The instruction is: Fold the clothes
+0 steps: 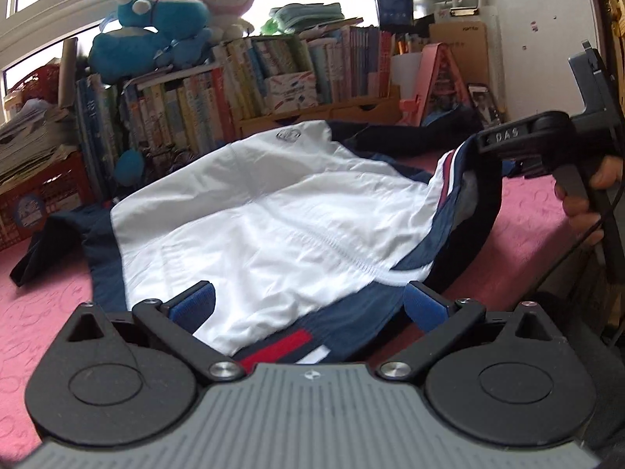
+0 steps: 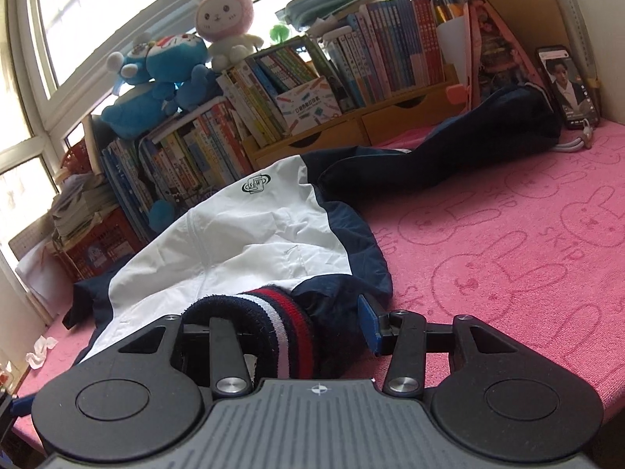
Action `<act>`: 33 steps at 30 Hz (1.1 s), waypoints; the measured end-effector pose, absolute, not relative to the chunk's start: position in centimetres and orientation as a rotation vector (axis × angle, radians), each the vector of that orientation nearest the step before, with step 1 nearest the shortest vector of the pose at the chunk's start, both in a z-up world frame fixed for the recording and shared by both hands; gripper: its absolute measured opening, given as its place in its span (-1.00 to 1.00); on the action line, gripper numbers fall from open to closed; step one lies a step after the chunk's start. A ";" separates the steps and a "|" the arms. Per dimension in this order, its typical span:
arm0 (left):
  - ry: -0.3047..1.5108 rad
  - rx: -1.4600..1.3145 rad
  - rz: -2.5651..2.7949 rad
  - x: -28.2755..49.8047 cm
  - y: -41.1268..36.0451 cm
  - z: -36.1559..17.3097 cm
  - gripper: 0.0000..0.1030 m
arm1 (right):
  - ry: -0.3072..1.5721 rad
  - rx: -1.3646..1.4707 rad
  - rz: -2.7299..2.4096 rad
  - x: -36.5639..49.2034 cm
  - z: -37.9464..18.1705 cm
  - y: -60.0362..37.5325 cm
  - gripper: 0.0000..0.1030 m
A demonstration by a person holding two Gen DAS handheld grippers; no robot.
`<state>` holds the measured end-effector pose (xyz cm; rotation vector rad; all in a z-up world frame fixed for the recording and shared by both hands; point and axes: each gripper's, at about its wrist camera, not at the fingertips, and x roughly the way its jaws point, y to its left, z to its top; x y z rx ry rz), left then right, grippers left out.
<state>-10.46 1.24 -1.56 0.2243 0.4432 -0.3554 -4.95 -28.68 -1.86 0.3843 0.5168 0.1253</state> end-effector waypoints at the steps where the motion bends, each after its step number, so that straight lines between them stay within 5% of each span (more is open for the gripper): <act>1: 0.439 0.229 -0.369 -9.9 0.3 -1.7 1.00 | 0.513 0.375 0.120 -5.1 -1.9 -28.7 -0.11; 13: 0.429 0.251 -0.370 -8.3 -2.0 -2.6 1.00 | 0.514 0.416 0.103 -5.4 -2.8 -29.8 -0.09; 33: 0.548 0.304 0.564 -10.5 14.3 -2.9 0.98 | 0.485 0.214 0.041 -7.3 -3.8 -29.4 0.03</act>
